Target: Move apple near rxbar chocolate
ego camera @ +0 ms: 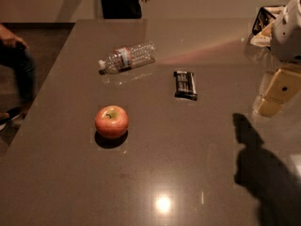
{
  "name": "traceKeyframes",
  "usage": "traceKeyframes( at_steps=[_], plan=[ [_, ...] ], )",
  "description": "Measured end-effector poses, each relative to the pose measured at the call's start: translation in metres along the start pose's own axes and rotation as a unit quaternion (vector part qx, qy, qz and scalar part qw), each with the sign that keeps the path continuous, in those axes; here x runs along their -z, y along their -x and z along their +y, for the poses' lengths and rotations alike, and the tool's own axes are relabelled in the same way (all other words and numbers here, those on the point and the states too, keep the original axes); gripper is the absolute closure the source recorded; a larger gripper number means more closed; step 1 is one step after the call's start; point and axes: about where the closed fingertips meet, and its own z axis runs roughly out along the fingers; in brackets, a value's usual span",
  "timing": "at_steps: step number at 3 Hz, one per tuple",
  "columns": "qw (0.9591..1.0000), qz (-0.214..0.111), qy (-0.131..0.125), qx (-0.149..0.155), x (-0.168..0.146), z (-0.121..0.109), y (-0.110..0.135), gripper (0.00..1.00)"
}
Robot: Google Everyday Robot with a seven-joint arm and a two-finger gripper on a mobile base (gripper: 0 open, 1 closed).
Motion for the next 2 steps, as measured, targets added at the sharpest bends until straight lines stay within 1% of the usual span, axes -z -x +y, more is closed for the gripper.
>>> traceKeyframes(
  at_steps=[1,2],
  plan=[
    [1.0000,-0.003,-0.001,-0.004,0.000,-0.002,0.006,0.00],
    [0.9988,-0.039,0.029,0.005,-0.018,0.001,0.044,0.00]
  ],
)
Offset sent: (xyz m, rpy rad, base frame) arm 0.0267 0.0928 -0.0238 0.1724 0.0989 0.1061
